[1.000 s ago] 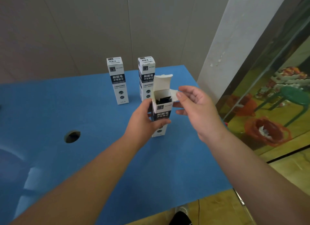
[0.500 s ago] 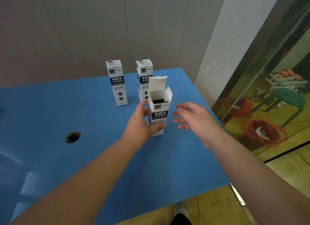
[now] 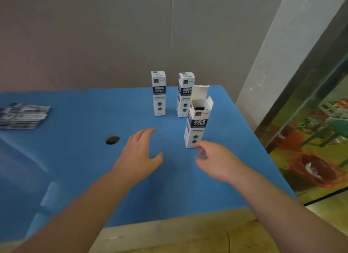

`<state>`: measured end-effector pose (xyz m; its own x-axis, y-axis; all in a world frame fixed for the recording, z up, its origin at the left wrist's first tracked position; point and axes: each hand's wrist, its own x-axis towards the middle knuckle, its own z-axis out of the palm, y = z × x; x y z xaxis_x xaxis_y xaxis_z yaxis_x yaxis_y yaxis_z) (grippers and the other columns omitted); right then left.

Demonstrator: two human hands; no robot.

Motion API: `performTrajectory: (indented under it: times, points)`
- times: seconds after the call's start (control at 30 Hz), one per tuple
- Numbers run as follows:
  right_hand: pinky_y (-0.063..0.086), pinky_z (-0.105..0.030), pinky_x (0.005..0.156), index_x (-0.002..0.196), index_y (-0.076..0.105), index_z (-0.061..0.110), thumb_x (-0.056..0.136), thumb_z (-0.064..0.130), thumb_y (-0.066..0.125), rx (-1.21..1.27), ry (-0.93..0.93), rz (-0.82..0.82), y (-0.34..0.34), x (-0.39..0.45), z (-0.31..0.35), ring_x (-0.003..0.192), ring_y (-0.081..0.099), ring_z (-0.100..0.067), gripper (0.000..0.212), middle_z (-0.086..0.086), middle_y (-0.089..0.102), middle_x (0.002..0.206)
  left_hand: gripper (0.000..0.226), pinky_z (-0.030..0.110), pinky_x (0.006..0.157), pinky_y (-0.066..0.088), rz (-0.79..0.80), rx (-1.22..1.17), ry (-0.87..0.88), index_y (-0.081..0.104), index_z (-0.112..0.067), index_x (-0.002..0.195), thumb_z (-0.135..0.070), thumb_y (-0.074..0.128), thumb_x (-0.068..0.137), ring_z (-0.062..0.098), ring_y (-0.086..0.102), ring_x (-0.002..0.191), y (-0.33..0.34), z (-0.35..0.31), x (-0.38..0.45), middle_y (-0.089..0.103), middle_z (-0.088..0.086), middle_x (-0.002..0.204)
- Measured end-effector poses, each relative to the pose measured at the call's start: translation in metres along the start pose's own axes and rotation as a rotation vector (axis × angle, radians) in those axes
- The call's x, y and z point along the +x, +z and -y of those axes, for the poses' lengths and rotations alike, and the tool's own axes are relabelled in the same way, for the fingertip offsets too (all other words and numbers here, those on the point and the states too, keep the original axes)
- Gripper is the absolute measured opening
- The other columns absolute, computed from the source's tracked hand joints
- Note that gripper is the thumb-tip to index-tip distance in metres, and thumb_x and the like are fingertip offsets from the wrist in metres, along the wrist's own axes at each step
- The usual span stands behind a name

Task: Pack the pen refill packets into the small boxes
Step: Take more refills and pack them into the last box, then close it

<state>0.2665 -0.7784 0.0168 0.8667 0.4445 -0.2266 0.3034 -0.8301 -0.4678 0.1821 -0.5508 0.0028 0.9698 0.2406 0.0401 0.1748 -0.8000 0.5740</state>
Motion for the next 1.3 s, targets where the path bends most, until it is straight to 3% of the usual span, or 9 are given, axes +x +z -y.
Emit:
performTrajectory:
  times: [0.27, 0.4, 0.53, 0.7, 0.8, 1.1, 1.3]
  points:
    - [0.041, -0.038, 0.109, 0.146, 0.043, 0.024, 0.095, 0.038, 0.058, -0.042, -0.291, -0.040, 0.012, -0.001, 0.051, 0.136, 0.044, -0.017, 0.055, 0.004, 0.047, 0.146, 0.066, 0.032, 0.117, 0.027, -0.219, 0.145, -0.172, 0.045, -0.016, 0.148, -0.033, 0.070, 0.089, 0.024, 0.037, 0.140, -0.046, 0.014, -0.071, 0.045, 0.001, 0.149]
    - [0.039, -0.040, 0.112, 0.146, 0.043, 0.022, 0.095, 0.039, 0.059, 0.000, -0.392, -0.010, 0.028, -0.006, 0.084, 0.137, 0.042, -0.020, 0.055, 0.003, 0.045, 0.148, 0.067, 0.040, 0.115, 0.033, -0.263, 0.231, -0.338, 0.044, -0.014, 0.148, -0.035, 0.068, 0.089, 0.030, 0.039, 0.138, -0.061, 0.028, -0.113, 0.047, 0.005, 0.147]
    - [0.042, -0.039, 0.109, 0.143, 0.047, 0.023, 0.094, 0.039, 0.060, 0.035, -0.459, 0.004, 0.047, -0.021, 0.122, 0.135, 0.045, -0.018, 0.053, 0.004, 0.046, 0.146, 0.066, 0.040, 0.115, 0.033, -0.290, 0.202, -0.444, 0.038, -0.017, 0.151, -0.036, 0.063, 0.093, 0.026, 0.034, 0.142, -0.080, 0.042, -0.151, 0.041, 0.001, 0.152]
    - [0.041, -0.031, 0.099, 0.145, 0.045, 0.023, 0.096, 0.039, 0.059, 0.008, -0.522, 0.012, 0.070, -0.035, 0.171, 0.133, 0.045, -0.018, 0.054, 0.006, 0.044, 0.147, 0.064, 0.038, 0.115, 0.030, -0.365, 0.189, -0.435, 0.037, -0.021, 0.152, -0.035, 0.063, 0.095, 0.020, 0.031, 0.143, -0.114, 0.068, -0.182, 0.040, -0.003, 0.153]
    - [0.044, -0.032, 0.101, 0.144, 0.047, 0.022, 0.095, 0.039, 0.060, 0.006, -0.527, -0.007, 0.086, -0.038, 0.203, 0.131, 0.046, -0.017, 0.053, 0.004, 0.045, 0.145, 0.064, 0.036, 0.114, 0.030, -0.394, 0.159, -0.404, 0.038, -0.022, 0.152, -0.034, 0.063, 0.095, 0.018, 0.030, 0.144, -0.136, 0.096, -0.194, 0.040, -0.003, 0.153]
    - [0.043, -0.037, 0.106, 0.142, 0.048, 0.022, 0.095, 0.038, 0.061, 0.027, -0.404, -0.110, 0.148, -0.042, 0.308, 0.133, 0.044, -0.015, 0.052, 0.004, 0.047, 0.145, 0.064, 0.038, 0.115, 0.031, -0.360, 0.158, -0.275, 0.039, -0.019, 0.151, -0.034, 0.063, 0.094, 0.022, 0.032, 0.142, -0.211, 0.214, -0.208, 0.041, -0.001, 0.152]
    - [0.042, -0.035, 0.107, 0.144, 0.045, 0.026, 0.095, 0.041, 0.058, 0.010, -0.326, -0.092, 0.175, -0.043, 0.341, 0.136, 0.042, -0.014, 0.052, 0.009, 0.045, 0.147, 0.065, 0.035, 0.114, 0.029, -0.300, 0.120, -0.227, 0.040, -0.019, 0.150, -0.032, 0.065, 0.092, 0.021, 0.032, 0.141, -0.233, 0.263, -0.196, 0.043, 0.000, 0.150]
